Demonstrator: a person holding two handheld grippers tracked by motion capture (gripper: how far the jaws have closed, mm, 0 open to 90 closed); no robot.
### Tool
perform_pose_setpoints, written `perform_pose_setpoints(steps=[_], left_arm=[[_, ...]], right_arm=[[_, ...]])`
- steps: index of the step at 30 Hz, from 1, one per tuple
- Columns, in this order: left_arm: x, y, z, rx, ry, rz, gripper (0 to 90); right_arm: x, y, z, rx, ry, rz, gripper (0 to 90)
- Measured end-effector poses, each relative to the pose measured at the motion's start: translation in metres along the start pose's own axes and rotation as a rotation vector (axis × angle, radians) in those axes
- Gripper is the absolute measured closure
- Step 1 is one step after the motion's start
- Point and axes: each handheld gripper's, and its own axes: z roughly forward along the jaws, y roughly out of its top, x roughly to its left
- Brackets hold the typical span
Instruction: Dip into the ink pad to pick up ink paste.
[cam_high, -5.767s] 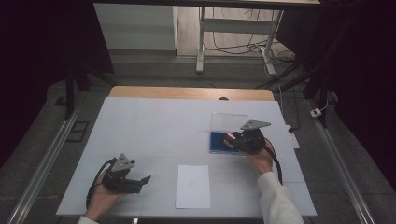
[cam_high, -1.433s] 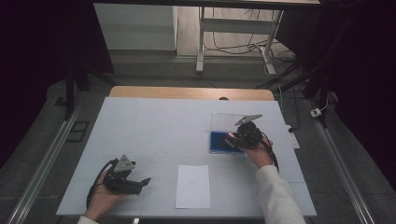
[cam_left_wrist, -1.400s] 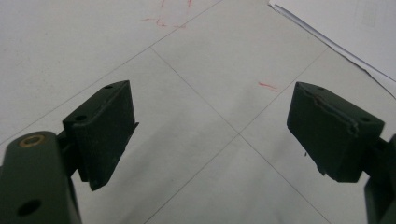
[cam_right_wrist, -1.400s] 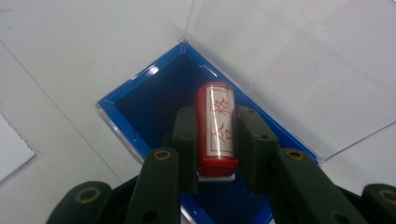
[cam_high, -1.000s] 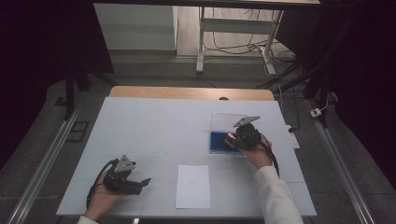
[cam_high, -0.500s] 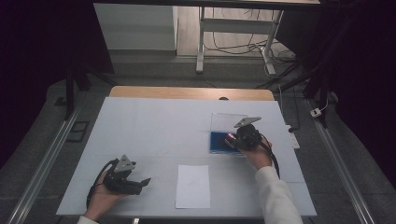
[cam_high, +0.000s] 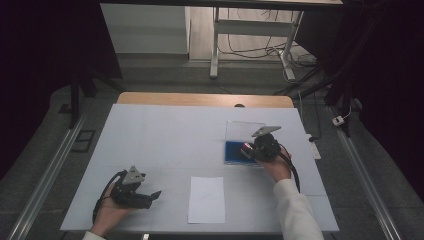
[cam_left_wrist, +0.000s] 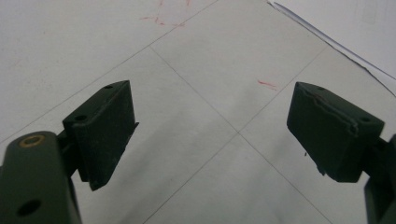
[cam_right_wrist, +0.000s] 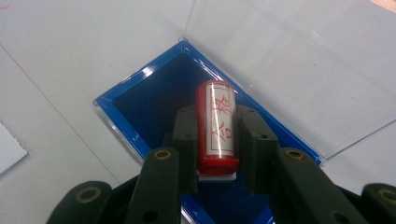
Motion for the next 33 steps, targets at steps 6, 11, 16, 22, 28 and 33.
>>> perform_pose_setpoints(steps=[6,11,16,22,28,33], left_arm=[[0.001,0.0,-0.001,-0.002,0.001,-0.005,15.6],[0.002,-0.001,-0.001,-0.007,0.001,-0.015,15.6],[0.002,-0.001,-0.001,-0.005,0.003,-0.016,15.6],[0.002,-0.001,-0.002,-0.009,0.001,-0.015,15.6],[0.003,-0.001,-0.001,-0.007,0.002,-0.016,15.6],[0.002,-0.001,-0.002,-0.007,0.002,-0.014,15.7]], right_arm=[[0.0,0.0,0.0,-0.001,-0.002,0.001,70.9],[-0.004,0.0,-0.006,-0.074,0.023,0.021,70.6],[-0.002,0.009,-0.017,-0.142,0.025,0.028,70.6],[0.0,0.023,-0.032,-0.144,0.02,0.007,70.5],[0.002,0.026,-0.028,-0.122,0.027,-0.005,70.5],[0.005,0.027,-0.023,-0.104,0.03,-0.015,70.4]])
